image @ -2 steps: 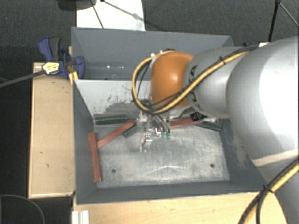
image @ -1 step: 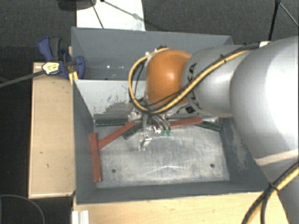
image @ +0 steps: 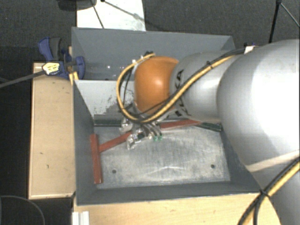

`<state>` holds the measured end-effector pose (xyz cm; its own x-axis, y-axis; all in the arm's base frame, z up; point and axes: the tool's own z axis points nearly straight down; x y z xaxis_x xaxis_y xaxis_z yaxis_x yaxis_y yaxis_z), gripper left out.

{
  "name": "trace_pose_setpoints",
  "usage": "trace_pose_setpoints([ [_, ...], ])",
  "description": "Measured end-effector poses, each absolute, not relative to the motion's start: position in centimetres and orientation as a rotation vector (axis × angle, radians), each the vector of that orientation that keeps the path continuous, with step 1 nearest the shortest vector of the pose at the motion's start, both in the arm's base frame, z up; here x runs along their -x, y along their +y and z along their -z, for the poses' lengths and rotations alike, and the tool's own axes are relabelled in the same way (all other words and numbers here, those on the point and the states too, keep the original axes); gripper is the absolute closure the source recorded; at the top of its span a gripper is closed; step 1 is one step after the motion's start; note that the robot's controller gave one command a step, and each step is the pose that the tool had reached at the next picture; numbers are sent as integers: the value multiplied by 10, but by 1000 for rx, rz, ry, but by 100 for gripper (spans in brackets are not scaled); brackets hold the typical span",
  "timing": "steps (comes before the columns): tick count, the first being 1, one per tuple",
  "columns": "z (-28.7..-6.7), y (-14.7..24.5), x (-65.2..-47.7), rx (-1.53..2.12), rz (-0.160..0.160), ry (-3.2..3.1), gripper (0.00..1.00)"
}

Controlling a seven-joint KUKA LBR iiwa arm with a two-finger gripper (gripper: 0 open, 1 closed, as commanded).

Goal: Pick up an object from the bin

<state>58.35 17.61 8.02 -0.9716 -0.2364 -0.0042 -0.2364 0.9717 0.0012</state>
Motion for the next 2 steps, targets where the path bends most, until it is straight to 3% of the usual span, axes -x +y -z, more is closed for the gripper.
trace_pose_setpoints([
  [1,-80,176,-584,373,-3,3115,100],
  [2,-219,185,-573,438,-1,3107,100],
])
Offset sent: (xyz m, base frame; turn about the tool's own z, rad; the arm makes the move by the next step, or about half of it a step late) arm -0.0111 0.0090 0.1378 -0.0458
